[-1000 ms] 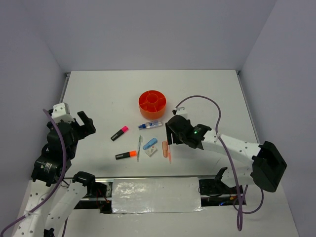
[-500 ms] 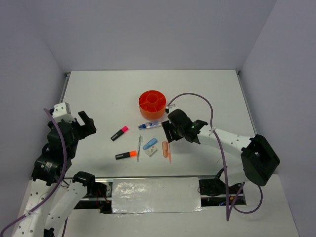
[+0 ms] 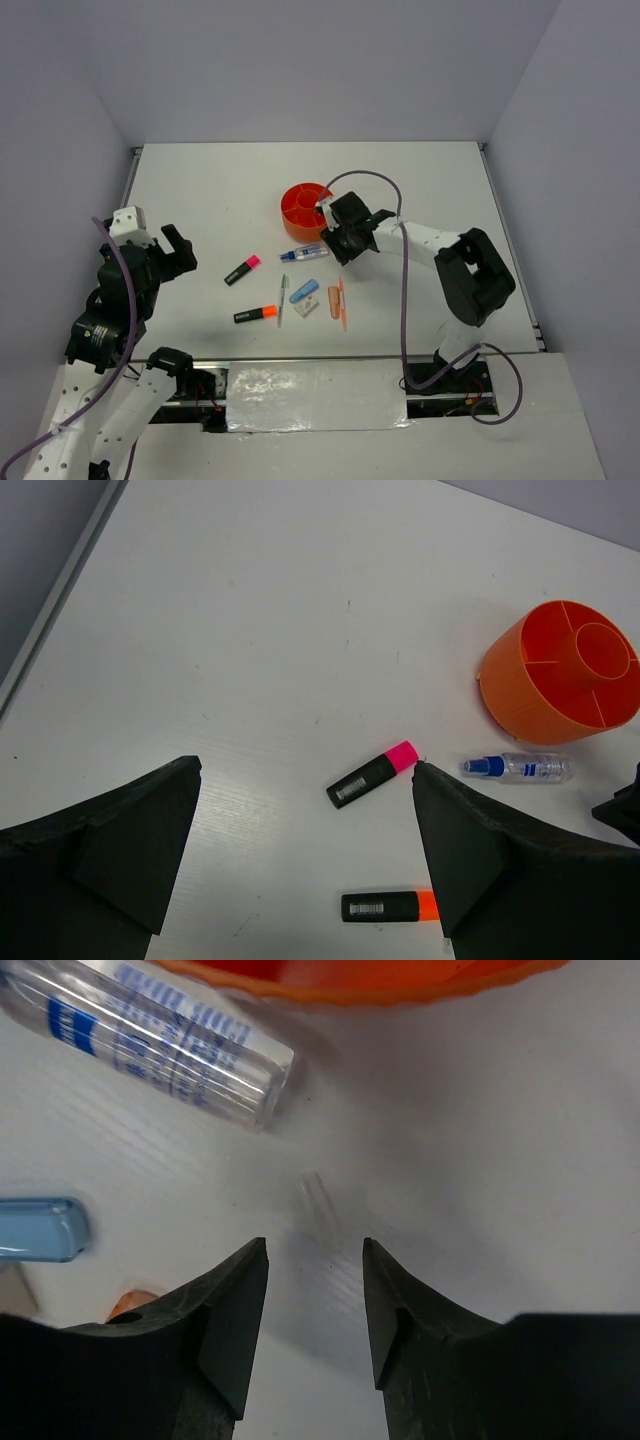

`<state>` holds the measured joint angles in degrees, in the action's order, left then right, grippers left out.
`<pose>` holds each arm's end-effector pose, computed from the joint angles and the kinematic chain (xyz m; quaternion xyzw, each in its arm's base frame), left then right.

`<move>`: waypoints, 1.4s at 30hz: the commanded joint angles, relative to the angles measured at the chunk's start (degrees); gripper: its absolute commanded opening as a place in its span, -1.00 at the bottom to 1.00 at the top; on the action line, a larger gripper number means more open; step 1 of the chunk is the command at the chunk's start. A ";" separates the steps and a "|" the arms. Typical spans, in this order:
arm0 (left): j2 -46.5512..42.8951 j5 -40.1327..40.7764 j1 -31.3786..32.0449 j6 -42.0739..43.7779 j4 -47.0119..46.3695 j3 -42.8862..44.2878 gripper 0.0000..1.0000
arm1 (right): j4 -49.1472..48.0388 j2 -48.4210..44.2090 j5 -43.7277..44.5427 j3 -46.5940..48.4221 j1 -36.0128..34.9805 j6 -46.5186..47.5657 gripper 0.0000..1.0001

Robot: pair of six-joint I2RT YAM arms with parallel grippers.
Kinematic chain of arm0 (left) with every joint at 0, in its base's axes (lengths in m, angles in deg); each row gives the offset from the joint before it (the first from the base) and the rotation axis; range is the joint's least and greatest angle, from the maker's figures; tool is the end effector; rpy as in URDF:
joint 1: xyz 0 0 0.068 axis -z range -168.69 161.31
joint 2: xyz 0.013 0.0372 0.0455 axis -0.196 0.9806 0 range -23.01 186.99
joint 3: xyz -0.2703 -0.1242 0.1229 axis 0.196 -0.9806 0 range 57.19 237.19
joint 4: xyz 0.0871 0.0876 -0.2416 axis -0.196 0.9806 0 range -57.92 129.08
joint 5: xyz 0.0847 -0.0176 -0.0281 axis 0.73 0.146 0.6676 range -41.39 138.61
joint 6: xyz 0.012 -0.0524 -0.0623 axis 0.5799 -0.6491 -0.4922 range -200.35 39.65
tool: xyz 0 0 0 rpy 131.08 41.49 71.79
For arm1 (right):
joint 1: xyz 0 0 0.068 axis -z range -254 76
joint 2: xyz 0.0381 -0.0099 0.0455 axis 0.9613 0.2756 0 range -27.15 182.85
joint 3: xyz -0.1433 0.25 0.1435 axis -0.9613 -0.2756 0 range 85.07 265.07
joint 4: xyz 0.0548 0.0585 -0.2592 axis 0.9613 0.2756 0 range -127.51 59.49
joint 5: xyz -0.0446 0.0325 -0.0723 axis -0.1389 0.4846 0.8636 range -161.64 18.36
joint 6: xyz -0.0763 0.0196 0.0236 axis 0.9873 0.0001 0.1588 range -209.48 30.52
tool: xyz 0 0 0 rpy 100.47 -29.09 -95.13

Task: Sort the stationery into containers
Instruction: Pick up the pen cap from the center of the board.

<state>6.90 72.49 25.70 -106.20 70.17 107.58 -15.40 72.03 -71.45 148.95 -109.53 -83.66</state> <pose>0.1031 0.0036 0.3737 -0.2004 0.7734 -0.0420 0.5999 0.3191 0.2274 0.2025 -0.3385 0.8982 0.0704 0.2717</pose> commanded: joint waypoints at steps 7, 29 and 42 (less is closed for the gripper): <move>0.85 -1.82 -0.07 0.53 -2.93 0.59 0.99 | 2.68 5.14 0.78 4.77 -0.51 4.02 -0.03; 0.94 -2.43 0.02 0.71 -3.02 0.50 0.99 | 6.54 11.65 -2.03 8.19 -1.03 5.08 -0.20; 0.94 -2.79 0.02 0.80 -3.19 0.50 0.99 | 13.66 14.38 -0.54 9.69 -0.95 4.81 -0.18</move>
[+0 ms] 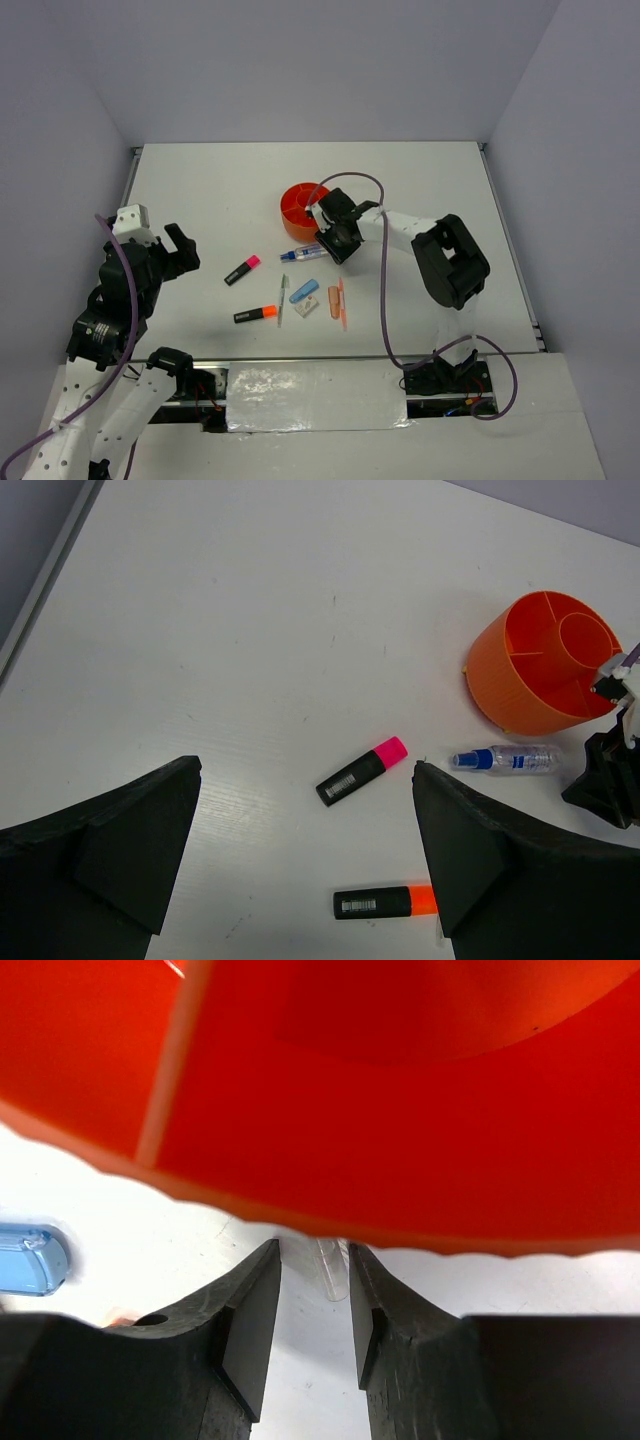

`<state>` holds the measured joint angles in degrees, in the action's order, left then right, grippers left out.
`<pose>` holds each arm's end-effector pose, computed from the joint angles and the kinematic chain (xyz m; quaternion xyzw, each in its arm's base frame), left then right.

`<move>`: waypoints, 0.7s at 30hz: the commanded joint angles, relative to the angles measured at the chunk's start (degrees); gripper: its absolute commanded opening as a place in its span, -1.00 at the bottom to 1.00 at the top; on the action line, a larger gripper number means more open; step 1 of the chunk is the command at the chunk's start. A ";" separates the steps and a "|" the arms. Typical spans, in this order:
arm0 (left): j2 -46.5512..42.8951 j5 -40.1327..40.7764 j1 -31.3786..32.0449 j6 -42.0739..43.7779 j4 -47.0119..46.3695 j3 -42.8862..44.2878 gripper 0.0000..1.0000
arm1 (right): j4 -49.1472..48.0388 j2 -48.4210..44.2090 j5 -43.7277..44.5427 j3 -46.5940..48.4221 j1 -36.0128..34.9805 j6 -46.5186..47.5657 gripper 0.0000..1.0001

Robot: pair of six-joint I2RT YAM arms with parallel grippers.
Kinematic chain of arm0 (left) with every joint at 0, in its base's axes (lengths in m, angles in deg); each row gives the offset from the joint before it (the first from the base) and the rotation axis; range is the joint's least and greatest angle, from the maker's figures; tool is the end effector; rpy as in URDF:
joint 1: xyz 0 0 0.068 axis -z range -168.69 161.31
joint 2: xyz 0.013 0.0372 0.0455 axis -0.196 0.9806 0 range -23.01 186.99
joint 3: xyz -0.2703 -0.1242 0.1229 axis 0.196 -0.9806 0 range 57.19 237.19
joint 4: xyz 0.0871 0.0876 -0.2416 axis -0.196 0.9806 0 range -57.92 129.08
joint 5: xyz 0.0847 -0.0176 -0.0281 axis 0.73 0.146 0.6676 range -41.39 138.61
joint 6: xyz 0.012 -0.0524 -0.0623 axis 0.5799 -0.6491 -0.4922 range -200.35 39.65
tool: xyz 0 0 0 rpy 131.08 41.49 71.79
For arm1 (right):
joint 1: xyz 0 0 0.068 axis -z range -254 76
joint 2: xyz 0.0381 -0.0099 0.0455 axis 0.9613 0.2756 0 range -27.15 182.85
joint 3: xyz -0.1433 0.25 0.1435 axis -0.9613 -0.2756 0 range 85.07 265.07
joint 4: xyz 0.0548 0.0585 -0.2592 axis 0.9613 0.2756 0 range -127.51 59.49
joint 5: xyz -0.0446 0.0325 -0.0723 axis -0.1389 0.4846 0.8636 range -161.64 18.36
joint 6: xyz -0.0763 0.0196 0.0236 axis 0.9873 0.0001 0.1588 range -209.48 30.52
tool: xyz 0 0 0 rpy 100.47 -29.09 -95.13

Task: Sort the stationery into containers
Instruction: Pick up the pen cap from the center of the board.

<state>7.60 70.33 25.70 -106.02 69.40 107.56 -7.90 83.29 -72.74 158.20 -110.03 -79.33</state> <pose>0.1071 0.0000 0.3740 -0.1886 0.7776 -0.0560 0.5972 0.3442 0.2519 0.1670 -0.3860 0.9005 0.0540 0.1929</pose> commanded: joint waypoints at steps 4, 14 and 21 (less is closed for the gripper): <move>0.06 -0.53 0.11 0.62 -2.43 0.43 0.99 | 7.83 3.56 1.02 1.58 -0.44 1.01 -0.18; 0.06 -0.45 0.02 0.62 -2.34 0.43 0.99 | 9.60 4.35 0.93 2.73 -0.36 1.98 -0.20; 0.06 -0.36 0.02 0.54 -2.34 0.52 0.99 | 7.66 2.60 2.51 1.15 -0.36 1.01 -0.69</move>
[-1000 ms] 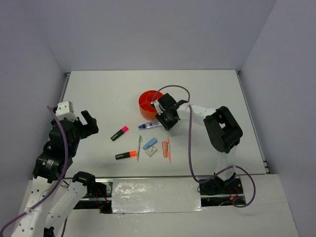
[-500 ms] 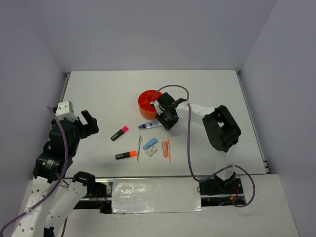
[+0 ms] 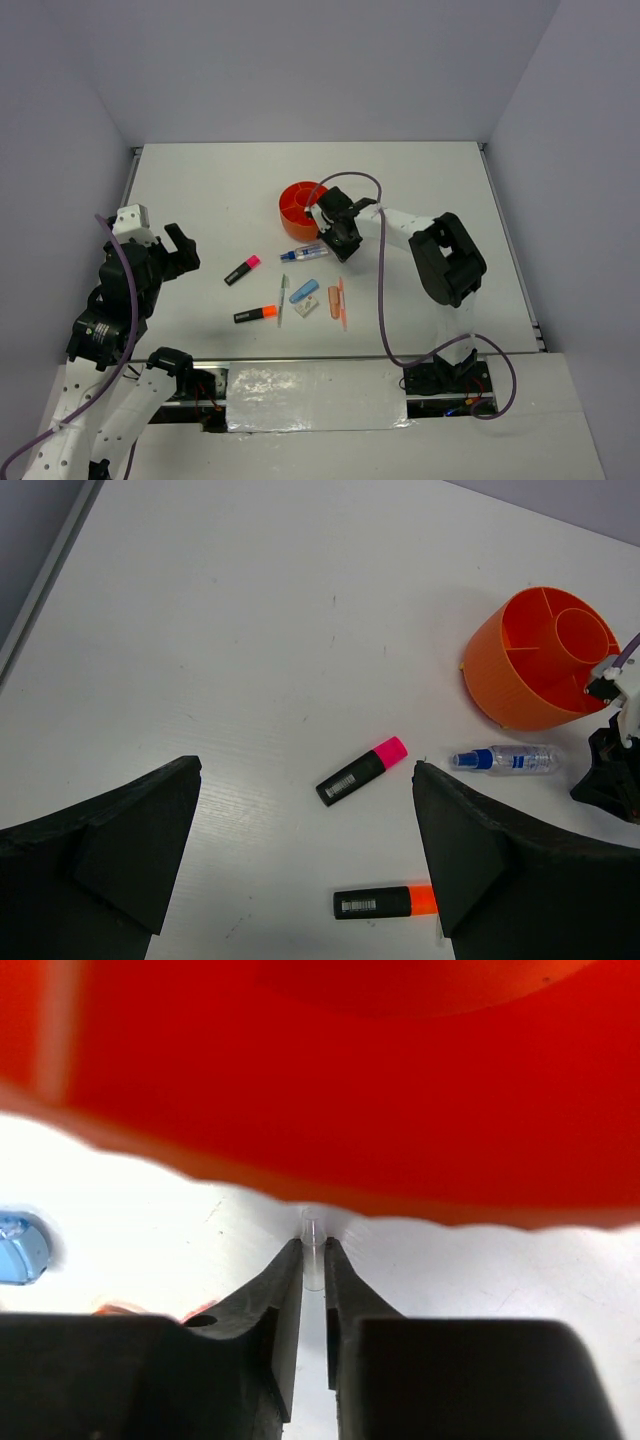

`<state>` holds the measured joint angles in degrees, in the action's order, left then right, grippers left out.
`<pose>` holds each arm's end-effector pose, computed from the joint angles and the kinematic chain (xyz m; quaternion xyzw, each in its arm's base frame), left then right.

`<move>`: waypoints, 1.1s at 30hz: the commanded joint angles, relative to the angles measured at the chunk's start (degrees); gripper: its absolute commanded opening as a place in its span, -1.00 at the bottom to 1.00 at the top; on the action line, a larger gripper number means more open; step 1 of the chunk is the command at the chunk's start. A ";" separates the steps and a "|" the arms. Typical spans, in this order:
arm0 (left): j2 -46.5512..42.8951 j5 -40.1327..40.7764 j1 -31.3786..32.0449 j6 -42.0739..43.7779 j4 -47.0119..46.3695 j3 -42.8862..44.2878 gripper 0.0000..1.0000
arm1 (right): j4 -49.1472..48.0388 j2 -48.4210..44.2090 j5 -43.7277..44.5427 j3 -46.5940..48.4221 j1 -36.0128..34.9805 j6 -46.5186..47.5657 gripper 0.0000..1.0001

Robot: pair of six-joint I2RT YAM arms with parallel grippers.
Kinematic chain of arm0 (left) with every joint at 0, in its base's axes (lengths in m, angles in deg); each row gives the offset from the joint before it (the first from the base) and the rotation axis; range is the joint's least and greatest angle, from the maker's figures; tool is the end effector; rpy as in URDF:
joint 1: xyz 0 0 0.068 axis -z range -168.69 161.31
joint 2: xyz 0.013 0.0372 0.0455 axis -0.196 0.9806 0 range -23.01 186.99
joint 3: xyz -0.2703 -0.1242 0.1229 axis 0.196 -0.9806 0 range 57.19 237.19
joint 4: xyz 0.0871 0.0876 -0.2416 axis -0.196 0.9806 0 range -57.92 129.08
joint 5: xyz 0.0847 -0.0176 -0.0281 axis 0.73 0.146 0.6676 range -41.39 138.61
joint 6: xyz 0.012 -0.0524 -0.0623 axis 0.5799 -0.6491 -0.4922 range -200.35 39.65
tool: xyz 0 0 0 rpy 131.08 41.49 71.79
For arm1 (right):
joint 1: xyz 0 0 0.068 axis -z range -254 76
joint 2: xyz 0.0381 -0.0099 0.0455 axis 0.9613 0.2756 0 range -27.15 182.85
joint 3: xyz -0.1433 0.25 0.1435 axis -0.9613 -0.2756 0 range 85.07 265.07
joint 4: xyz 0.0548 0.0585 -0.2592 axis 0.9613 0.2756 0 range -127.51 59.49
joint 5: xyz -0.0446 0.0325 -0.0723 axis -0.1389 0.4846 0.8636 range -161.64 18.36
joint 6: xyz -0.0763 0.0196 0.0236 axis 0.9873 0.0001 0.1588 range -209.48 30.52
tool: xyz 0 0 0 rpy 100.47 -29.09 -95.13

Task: Sort the stationery into containers
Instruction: Pick up the pen cap from the center of the board, then pick up the pen from the center of the board.

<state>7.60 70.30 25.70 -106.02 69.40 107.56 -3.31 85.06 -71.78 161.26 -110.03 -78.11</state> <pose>0.1071 0.0000 0.3740 -0.1885 0.7776 -0.0562 0.5972 0.3478 0.2530 0.1658 -0.3962 0.9019 0.0379 0.1676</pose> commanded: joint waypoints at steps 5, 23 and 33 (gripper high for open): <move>0.06 -0.34 0.02 0.54 -2.25 0.52 0.99 | -0.18 -2.77 2.87 -5.07 -0.36 -2.50 -1.00; 8.65 -18.96 4.31 -8.84 -11.09 -0.09 0.99 | -8.53 -41.08 11.46 -21.16 5.53 -24.20 -1.00; 44.24 16.37 51.95 -25.47 -8.85 17.64 0.93 | 4.72 -62.52 28.08 -20.90 11.24 -31.32 -1.00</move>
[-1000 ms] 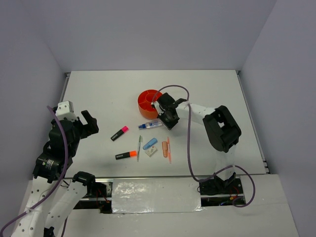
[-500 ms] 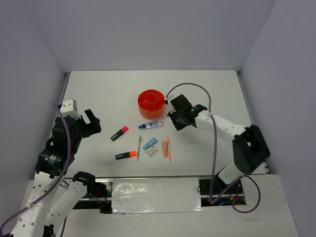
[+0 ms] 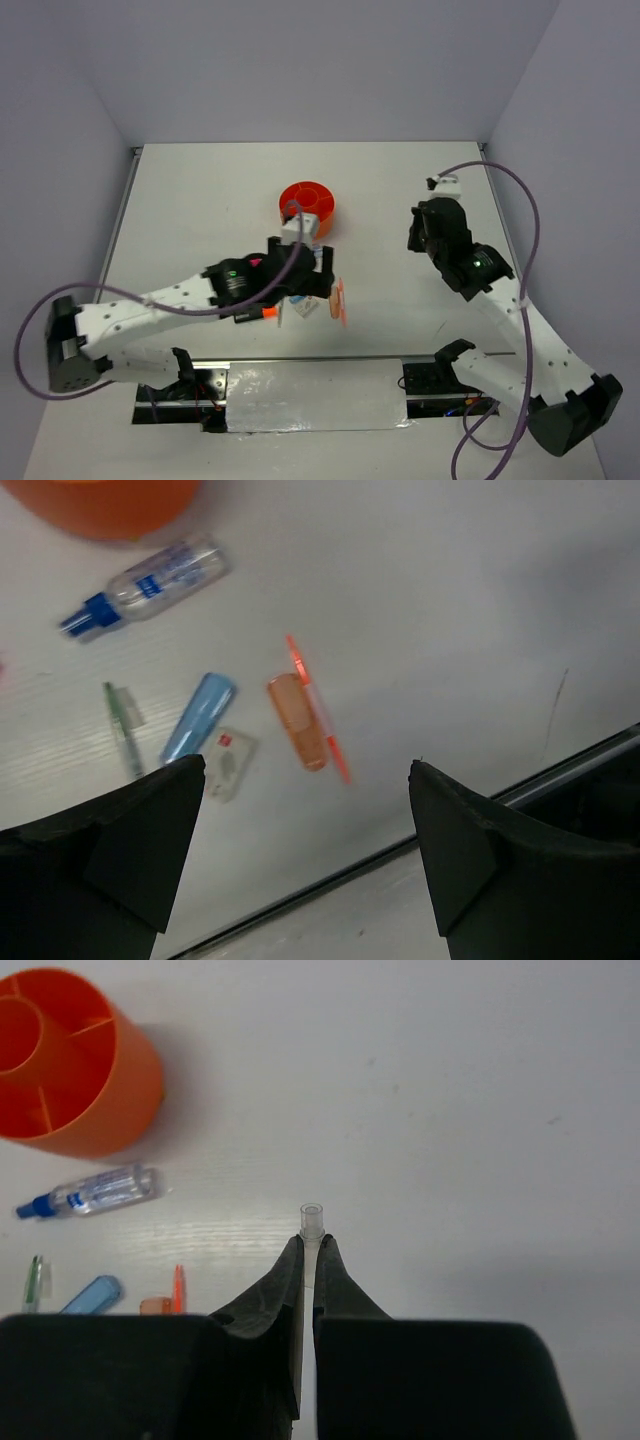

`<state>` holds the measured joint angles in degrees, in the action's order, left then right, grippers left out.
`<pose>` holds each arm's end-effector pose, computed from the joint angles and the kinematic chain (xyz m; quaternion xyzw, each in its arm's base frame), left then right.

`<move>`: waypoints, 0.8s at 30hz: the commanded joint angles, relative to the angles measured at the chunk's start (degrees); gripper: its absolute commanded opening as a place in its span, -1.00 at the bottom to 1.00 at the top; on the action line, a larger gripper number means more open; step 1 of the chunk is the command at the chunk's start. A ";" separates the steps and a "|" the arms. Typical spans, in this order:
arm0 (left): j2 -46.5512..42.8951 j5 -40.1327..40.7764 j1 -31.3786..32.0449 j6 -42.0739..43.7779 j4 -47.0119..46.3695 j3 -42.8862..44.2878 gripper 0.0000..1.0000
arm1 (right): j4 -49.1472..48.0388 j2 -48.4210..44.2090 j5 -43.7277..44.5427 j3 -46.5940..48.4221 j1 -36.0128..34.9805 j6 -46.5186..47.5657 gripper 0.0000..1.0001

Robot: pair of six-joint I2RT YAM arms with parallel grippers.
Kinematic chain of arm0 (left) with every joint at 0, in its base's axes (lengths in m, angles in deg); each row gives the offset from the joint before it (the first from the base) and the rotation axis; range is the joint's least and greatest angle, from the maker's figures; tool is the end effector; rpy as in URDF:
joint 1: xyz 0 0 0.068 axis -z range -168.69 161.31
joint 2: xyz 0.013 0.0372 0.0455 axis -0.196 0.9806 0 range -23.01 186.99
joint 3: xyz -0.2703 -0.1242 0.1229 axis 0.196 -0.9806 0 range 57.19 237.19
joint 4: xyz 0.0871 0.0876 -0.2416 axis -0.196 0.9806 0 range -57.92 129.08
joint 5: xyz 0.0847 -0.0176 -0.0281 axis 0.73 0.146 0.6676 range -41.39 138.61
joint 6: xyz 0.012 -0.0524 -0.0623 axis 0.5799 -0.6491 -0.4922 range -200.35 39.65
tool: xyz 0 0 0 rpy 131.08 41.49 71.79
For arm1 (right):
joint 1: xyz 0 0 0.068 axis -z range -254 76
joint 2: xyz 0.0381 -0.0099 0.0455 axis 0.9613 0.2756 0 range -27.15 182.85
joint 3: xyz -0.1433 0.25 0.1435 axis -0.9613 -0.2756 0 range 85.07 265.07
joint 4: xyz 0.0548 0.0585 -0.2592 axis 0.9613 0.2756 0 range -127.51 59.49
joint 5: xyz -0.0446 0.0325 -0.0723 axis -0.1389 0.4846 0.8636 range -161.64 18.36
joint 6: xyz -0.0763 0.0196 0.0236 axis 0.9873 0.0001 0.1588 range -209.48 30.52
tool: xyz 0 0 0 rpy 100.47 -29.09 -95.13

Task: Sort the stationery into containers
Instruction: Pick up the pen from the center of the board.

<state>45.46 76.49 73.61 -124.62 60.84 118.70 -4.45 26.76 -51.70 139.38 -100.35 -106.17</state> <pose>0.1585 -0.2298 0.3543 0.0268 0.8703 -0.2267 0.4365 0.1980 0.0707 0.3531 0.0100 0.8680 0.0320 0.4954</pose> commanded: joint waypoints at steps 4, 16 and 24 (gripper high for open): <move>19.30 6.58 6.07 -7.84 -6.15 10.55 0.71 | 9.39 -10.74 10.38 1.77 4.02 -2.39 -1.00; 41.83 4.73 6.34 -14.09 3.24 27.25 0.60 | 10.71 -15.07 7.31 1.24 4.46 -0.45 -1.00; 47.89 6.13 6.25 -20.49 11.41 31.55 0.61 | 9.74 -13.83 5.11 0.80 4.46 0.69 -1.00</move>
<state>91.20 80.73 79.75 -140.93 67.98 147.40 6.26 12.64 -45.82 140.45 -96.09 -106.41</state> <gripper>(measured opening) 0.804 0.031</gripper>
